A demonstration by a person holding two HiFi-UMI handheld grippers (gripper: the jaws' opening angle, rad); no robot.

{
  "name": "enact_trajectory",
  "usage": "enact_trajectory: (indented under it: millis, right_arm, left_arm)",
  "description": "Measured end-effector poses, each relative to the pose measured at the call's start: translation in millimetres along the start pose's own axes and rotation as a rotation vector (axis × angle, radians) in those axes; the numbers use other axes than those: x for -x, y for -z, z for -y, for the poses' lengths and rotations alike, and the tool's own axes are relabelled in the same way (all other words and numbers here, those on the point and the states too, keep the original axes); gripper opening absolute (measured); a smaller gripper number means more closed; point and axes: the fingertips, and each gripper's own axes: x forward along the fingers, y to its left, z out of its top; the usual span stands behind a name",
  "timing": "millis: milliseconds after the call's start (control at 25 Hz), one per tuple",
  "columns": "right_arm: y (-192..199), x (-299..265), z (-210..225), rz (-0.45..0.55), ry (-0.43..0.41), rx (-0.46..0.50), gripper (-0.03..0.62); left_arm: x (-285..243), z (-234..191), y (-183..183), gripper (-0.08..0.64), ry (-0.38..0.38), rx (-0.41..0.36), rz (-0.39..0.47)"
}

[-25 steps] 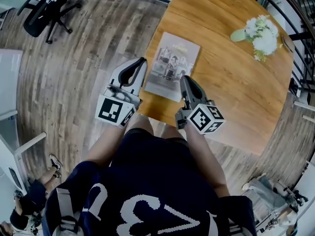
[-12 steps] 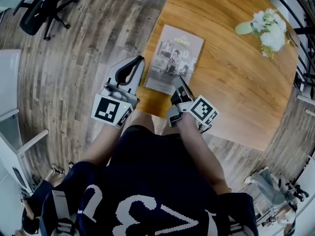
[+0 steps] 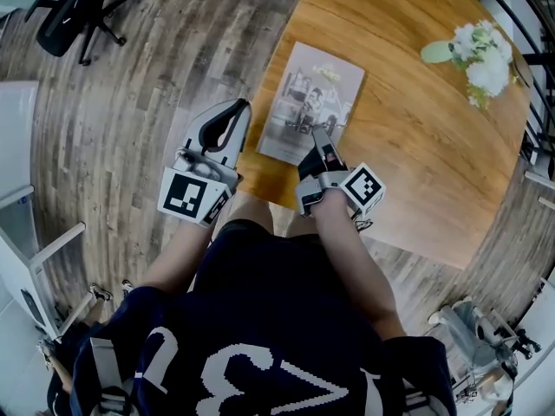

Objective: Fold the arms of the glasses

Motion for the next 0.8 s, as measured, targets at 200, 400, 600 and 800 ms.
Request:
enact_trajectory:
  millis: [200, 400, 600, 800]
  right_arm:
    - [-6.5, -2.2, -11.6, 0.012, -0.071, 0.003, 0.029]
    - [-17.0, 1.5, -35.7, 0.009, -0.163, 0.046, 0.028]
    - [-28.0, 9.6, -78.0, 0.005, -0.292, 0.117, 0.028]
    - [-30.5, 23.8, -118.9, -0.008, -0.414, 0.173, 0.028]
  left_arm:
    - [0.2, -0.8, 1.4, 0.029, -0.007, 0.008, 0.002]
    - [-4.6, 0.7, -3.9, 0.029, 0.015, 0.029, 0.006]
    - [-16.4, 5.1, -15.5, 0.029, 0.055, 0.069, 0.004]
    - [-34.9, 19.2, -28.5, 0.085, 0.121, 0.138, -0.006]
